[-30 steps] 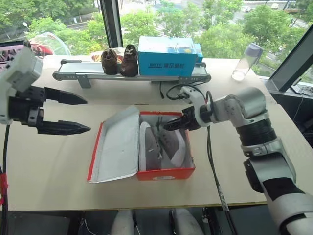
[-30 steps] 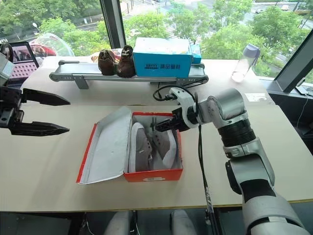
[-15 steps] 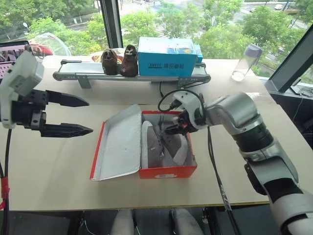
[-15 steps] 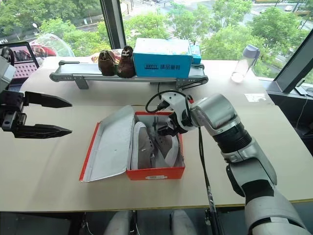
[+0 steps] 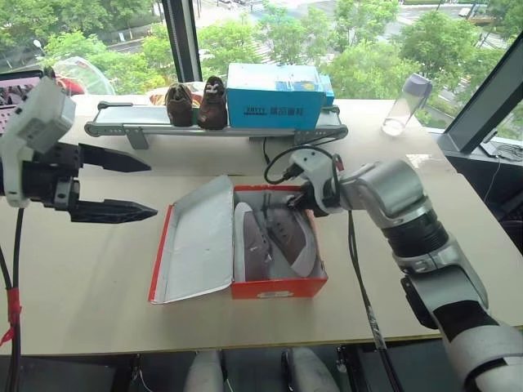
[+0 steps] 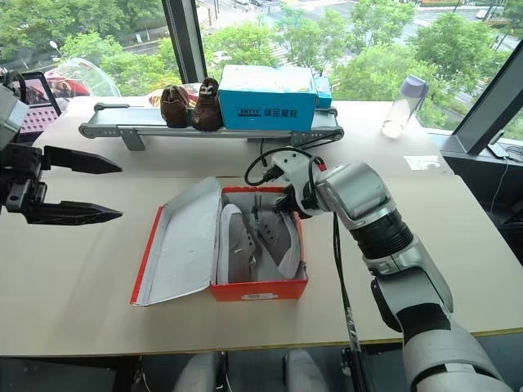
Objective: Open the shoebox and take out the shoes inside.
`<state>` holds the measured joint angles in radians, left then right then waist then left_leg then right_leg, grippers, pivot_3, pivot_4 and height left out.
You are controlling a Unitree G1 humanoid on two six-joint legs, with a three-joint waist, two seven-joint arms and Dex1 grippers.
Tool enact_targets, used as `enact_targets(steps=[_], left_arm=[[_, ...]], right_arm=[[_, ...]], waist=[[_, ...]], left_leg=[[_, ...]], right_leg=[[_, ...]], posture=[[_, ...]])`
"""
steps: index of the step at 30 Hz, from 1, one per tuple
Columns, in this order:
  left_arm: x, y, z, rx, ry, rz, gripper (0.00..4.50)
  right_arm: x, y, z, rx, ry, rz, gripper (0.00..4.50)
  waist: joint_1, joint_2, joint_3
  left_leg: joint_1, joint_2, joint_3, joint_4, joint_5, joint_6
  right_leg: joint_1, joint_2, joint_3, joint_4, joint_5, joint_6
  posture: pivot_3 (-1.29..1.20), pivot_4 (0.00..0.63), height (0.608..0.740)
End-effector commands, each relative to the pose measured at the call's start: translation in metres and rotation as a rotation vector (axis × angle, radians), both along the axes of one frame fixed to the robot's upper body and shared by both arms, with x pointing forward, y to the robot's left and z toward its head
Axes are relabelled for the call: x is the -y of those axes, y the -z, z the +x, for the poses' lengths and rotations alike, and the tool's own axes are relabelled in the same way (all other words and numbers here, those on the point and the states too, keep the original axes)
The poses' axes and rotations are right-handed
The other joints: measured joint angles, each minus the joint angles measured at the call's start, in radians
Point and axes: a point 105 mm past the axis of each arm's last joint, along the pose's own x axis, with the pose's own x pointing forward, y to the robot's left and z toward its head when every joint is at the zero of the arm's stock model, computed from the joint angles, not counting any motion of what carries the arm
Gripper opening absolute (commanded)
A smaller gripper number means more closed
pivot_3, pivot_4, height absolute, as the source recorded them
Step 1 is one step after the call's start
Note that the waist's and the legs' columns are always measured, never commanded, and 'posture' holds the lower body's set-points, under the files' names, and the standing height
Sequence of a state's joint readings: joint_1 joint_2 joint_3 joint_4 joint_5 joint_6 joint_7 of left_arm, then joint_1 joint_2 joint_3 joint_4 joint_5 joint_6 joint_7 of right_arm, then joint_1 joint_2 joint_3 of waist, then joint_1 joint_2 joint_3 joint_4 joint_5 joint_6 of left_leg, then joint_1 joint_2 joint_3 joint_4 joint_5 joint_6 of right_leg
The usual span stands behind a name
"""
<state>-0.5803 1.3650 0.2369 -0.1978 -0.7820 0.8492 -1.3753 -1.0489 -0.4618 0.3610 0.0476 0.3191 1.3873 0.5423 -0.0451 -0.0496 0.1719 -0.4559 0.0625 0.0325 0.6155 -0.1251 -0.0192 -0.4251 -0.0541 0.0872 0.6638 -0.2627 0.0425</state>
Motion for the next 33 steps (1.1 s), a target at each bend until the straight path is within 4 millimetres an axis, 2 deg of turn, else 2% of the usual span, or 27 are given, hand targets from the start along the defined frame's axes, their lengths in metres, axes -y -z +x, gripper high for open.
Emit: enact_targets(steps=[1,4,7,10,15,17,21,23,26,29,33], left_arm=[[0.000,-0.010,-0.001,0.053,0.008,0.009,4.50],[0.001,-0.009,-0.001,0.053,0.010,0.009,4.50],[0.002,-0.008,0.000,0.048,0.018,0.006,4.50],[0.004,-0.006,0.001,0.042,0.025,0.001,4.50],[0.008,0.000,0.005,0.029,0.047,-0.019,4.50],[0.009,0.004,0.008,0.025,0.054,-0.025,4.50],[0.012,0.006,0.011,0.022,0.069,-0.034,4.50],[0.012,0.007,0.013,0.022,0.076,-0.038,4.50],[0.013,0.008,0.016,0.020,0.083,-0.040,4.50],[0.013,0.009,0.017,0.017,0.088,-0.040,4.50],[0.013,0.008,0.019,0.019,0.089,-0.039,4.50]], right_arm=[[-0.004,0.005,-0.006,-0.036,-0.016,-0.001,0.06],[-0.012,-0.018,-0.010,-0.046,-0.036,0.100,0.06],[-0.019,-0.051,-0.012,-0.112,-0.015,0.314,0.06],[-0.017,-0.068,-0.012,-0.132,-0.017,0.402,0.78],[-0.015,-0.089,-0.009,-0.126,0.011,0.469,2.51],[-0.009,-0.085,-0.008,-0.104,0.052,0.430,3.19],[0.001,-0.063,-0.011,-0.110,0.104,0.358,4.46],[0.010,-0.044,-0.011,-0.133,0.153,0.324,4.46],[0.018,-0.031,-0.013,-0.142,0.194,0.288,4.46],[0.019,-0.025,-0.016,-0.167,0.202,0.285,4.46],[0.020,-0.027,-0.015,-0.163,0.217,0.287,4.46]], waist=[[0.000,0.000,0.000],[0.000,0.000,0.000],[-0.002,0.001,0.001],[0.000,0.002,0.001],[0.002,0.002,0.001],[0.001,0.002,0.001],[0.001,0.002,0.002],[0.000,0.002,0.001],[-0.001,0.002,0.002],[-0.005,0.002,0.002],[-0.006,0.002,0.002]], left_leg=[[0.000,0.000,0.000,0.000,0.000,0.000],[-0.001,0.000,0.000,0.000,0.000,0.000],[-0.002,0.000,0.000,0.000,0.000,0.000],[-0.004,0.001,0.000,-0.001,0.000,0.000],[-0.004,0.001,0.000,-0.001,0.000,0.000],[-0.004,0.001,0.000,-0.001,0.000,0.000],[-0.004,0.001,0.000,-0.002,0.000,0.000],[-0.004,0.001,0.000,-0.002,0.000,0.000],[-0.004,0.001,0.000,-0.002,0.000,0.000],[-0.004,0.002,0.000,-0.001,0.000,0.000],[-0.004,0.002,0.000,-0.001,0.000,0.000]], right_leg=[[0.000,0.000,0.000,0.000,0.000,0.000],[-0.001,0.000,0.000,0.000,0.000,0.000],[-0.002,0.000,0.000,0.000,0.000,0.000],[-0.004,0.001,0.000,0.001,0.000,-0.001],[-0.004,0.001,0.000,0.000,0.000,-0.001],[-0.004,0.001,0.000,0.000,0.000,-0.001],[-0.004,0.001,0.000,-0.001,0.000,-0.001],[-0.004,0.001,0.000,-0.001,0.000,-0.001],[-0.004,0.001,0.000,0.000,0.000,-0.001],[-0.003,0.002,0.001,0.000,0.000,-0.001],[-0.003,0.003,0.001,-0.001,0.000,-0.001]], posture=[[0.00,0.150,0.740],[0.00,0.150,0.740],[0.00,0.150,0.740],[0.00,0.150,0.740],[0.00,0.150,0.740],[0.00,0.150,0.740],[0.00,0.150,0.740],[0.00,0.150,0.740],[0.00,0.150,0.740],[0.00,0.150,0.740],[0.00,0.150,0.740]])
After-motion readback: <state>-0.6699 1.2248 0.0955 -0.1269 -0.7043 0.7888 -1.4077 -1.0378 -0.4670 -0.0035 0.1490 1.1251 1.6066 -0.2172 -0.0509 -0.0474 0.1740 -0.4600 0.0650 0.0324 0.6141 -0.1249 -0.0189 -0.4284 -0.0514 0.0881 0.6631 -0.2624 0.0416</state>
